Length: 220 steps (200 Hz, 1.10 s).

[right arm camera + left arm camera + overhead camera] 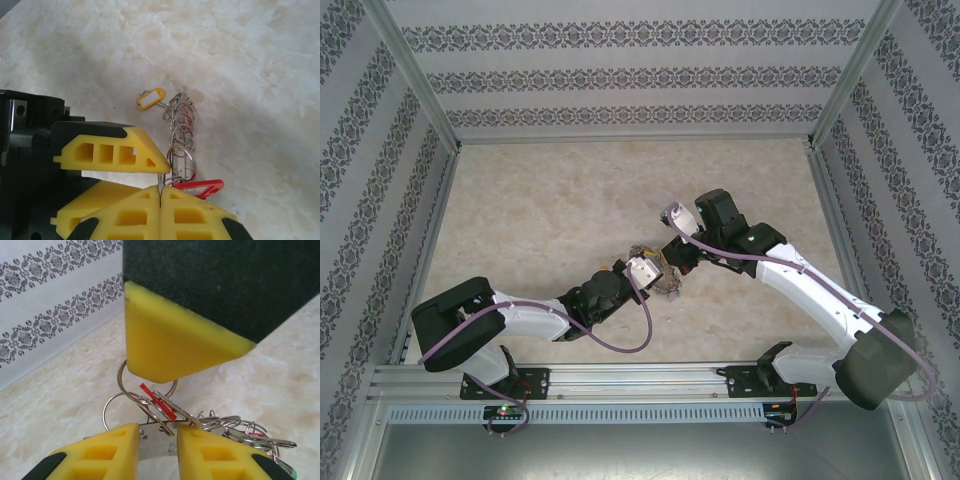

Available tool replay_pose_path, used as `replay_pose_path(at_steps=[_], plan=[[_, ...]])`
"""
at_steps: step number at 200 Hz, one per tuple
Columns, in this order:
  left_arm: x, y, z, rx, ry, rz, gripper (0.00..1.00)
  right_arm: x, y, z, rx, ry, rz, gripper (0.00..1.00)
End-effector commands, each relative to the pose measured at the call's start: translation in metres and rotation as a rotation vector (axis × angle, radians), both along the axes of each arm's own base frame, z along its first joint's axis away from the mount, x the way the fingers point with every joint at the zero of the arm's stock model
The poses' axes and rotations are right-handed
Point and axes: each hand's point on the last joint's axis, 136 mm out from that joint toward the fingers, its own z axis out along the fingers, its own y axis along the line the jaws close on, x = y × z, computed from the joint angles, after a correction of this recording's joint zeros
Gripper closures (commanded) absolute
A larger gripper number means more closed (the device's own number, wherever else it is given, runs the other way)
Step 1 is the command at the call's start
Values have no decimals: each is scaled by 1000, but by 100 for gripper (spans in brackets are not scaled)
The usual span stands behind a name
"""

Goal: Put the keys on the keyring

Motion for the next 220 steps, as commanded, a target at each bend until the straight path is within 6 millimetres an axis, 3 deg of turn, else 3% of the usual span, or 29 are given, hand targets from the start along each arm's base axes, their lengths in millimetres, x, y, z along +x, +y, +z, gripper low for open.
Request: replay_pose_path(at_steps=[1, 89, 132, 220], plan=[[0, 6, 5, 12, -15, 13, 73, -2, 1, 13, 38, -20, 12, 100], [7, 6, 11, 6, -42, 48, 83, -4, 3, 12, 38, -20, 18, 100], [0, 10, 13, 13, -42, 24, 76, -3, 2, 13, 32, -26, 13, 100], [3, 12, 12, 26, -39, 43, 80, -3, 4, 16, 43, -30, 17, 100]])
